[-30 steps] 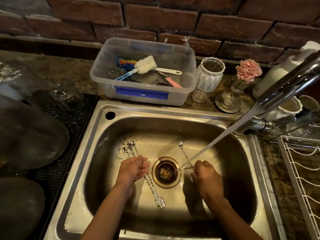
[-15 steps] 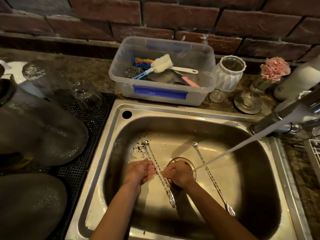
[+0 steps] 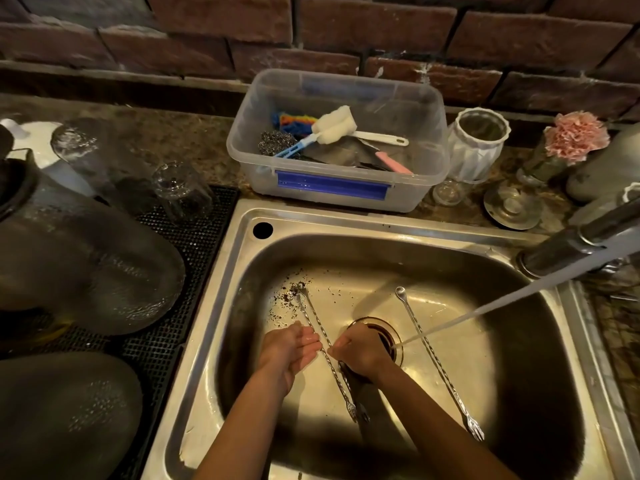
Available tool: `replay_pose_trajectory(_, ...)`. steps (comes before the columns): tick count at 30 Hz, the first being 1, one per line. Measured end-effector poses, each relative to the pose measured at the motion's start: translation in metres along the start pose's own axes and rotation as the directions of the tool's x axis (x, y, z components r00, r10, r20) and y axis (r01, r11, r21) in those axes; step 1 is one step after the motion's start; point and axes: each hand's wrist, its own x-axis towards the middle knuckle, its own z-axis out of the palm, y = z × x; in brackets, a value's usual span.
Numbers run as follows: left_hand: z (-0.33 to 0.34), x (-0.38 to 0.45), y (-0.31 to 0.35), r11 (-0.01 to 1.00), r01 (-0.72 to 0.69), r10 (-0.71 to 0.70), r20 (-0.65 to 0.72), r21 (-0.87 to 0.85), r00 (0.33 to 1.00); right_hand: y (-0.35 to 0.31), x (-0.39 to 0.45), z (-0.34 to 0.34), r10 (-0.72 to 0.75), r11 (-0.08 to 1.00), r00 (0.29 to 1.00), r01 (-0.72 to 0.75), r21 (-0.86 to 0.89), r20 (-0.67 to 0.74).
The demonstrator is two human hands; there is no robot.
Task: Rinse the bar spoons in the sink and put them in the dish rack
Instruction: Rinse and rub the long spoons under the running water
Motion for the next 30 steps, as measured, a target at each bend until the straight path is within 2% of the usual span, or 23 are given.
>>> replay_pose_trajectory(7, -0.001, 0.001, -0.004, 0.999, -0.02, 0.021, 0.018, -0.036, 1.0, 0.004, -0.013, -0.015, -0.052, 0.992, 0.998, 0.047, 0.115, 0.037)
replay_pose_trajectory(10, 0.005, -0.007, -0.004, 0.998, -0.027, 0.033, 0.098, -0.064, 0.995, 0.003, -0.021, -0.022, -0.093, 0.99, 0.995, 0.088, 0.113, 0.033)
replay_pose_trajectory(15, 0.024, -0.022, 0.002, 0.974, 0.031, 0.024, 0.238, -0.225, 0.971, 0.004, -0.038, -0.033, -0.102, 0.986, 0.994, 0.095, 0.134, 0.047)
replay_pose_trajectory(18, 0.033, -0.026, 0.004, 0.96, 0.049, 0.026, 0.265, -0.276, 0.964, 0.008, -0.048, -0.045, -0.059, 0.962, 0.998, 0.047, 0.269, 0.036)
replay_pose_trajectory(20, 0.039, -0.029, 0.004, 0.955, 0.054, 0.033, 0.287, -0.291, 0.957, 0.012, -0.057, -0.054, -0.012, 0.882, 0.996, -0.031, 0.47, 0.089)
replay_pose_trajectory(23, 0.048, -0.037, 0.003, 0.952, 0.06, 0.045, 0.331, -0.3, 0.943, 0.02, -0.07, -0.067, 0.007, 0.651, 0.969, -0.191, 0.735, 0.245)
replay_pose_trajectory(26, 0.057, -0.048, 0.0, 0.952, 0.055, 0.062, 0.366, -0.301, 0.929, 0.028, -0.081, -0.077, -0.008, 0.488, 0.945, -0.281, 0.826, 0.326)
replay_pose_trajectory(30, 0.071, -0.062, -0.003, 0.946, 0.078, 0.069, 0.429, -0.316, 0.901, 0.039, -0.099, -0.09, -0.068, 0.307, 0.946, -0.282, 0.909, 0.317)
